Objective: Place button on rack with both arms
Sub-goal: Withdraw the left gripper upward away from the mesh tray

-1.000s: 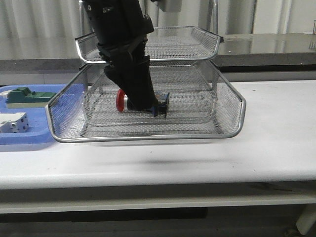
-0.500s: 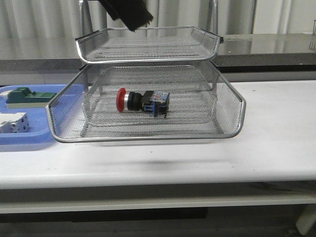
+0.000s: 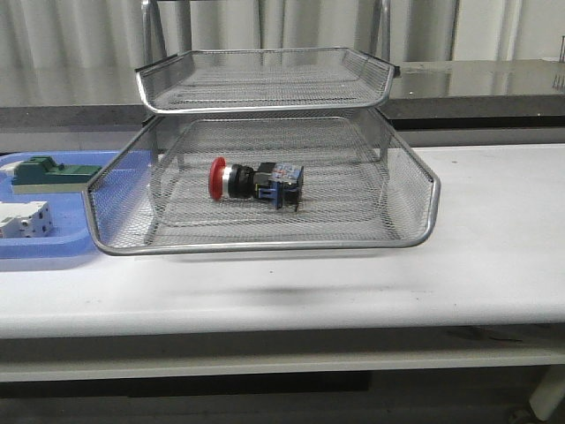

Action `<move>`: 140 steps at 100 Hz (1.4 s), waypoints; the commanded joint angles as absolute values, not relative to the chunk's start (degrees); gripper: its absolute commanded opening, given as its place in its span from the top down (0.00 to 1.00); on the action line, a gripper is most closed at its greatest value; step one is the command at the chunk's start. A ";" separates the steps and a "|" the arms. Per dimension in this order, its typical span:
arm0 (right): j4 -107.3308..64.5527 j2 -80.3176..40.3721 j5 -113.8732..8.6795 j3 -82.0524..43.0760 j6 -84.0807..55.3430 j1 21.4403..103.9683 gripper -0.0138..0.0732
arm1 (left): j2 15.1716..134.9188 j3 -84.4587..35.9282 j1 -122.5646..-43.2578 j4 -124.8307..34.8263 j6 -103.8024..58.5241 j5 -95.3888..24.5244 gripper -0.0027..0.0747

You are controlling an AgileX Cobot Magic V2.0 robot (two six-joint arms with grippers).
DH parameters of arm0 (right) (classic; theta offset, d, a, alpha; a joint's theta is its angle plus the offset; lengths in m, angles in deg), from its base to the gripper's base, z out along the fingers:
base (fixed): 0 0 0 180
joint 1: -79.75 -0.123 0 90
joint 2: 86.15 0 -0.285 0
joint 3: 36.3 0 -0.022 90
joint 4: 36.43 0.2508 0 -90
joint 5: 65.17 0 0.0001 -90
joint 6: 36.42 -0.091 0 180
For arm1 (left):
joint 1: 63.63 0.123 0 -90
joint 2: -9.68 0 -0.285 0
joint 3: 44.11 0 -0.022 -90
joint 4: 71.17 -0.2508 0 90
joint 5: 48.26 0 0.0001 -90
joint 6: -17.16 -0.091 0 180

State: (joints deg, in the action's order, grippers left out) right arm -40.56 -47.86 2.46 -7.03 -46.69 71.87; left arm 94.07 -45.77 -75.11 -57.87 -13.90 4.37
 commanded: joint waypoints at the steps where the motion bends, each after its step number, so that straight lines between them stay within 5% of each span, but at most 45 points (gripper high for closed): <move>1: -41.25 -47.65 -0.45 -8.86 -46.47 72.09 0.92 | 87.95 -41.99 -73.42 -55.85 -11.63 -5.18 0.33; 55: -41.25 -47.65 -0.45 -8.86 -46.47 72.09 0.92 | 62.42 -5.29 -72.43 -55.62 -2.25 -40.79 0.33; 104: -41.25 -47.65 -0.45 -8.86 -46.47 72.09 0.92 | 43.69 15.29 -72.43 -51.38 -2.25 -49.84 0.33; 140: -41.25 -47.65 -0.45 -8.86 -46.47 72.09 0.92 | 38.12 16.29 -72.43 -51.10 -2.25 -50.08 0.37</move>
